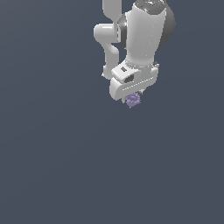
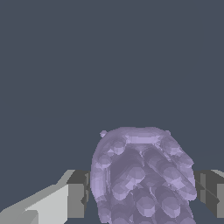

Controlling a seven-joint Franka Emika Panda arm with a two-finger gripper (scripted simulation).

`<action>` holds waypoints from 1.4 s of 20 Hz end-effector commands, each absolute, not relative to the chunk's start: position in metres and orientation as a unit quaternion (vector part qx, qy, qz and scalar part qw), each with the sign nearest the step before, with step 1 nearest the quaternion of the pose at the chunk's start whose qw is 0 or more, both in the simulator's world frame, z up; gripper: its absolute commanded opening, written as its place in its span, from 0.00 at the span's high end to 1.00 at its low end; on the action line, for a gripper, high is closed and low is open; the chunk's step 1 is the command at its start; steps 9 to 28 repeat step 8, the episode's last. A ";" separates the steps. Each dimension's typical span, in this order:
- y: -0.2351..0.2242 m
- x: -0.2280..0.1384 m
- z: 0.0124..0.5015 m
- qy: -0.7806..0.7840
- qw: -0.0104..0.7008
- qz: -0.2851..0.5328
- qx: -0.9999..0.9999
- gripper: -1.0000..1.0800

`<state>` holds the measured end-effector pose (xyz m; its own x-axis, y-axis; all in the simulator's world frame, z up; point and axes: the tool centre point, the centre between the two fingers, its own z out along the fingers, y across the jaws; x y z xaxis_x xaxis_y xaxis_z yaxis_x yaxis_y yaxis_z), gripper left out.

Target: Pick up the object and move it to a goal position.

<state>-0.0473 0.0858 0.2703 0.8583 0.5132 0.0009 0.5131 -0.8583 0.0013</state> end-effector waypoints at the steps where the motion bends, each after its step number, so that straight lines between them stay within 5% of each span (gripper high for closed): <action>1: 0.091 -0.049 0.282 0.266 0.000 0.000 0.964 1.00; 28: 0.098 -0.049 0.296 0.266 0.000 0.000 0.964 1.00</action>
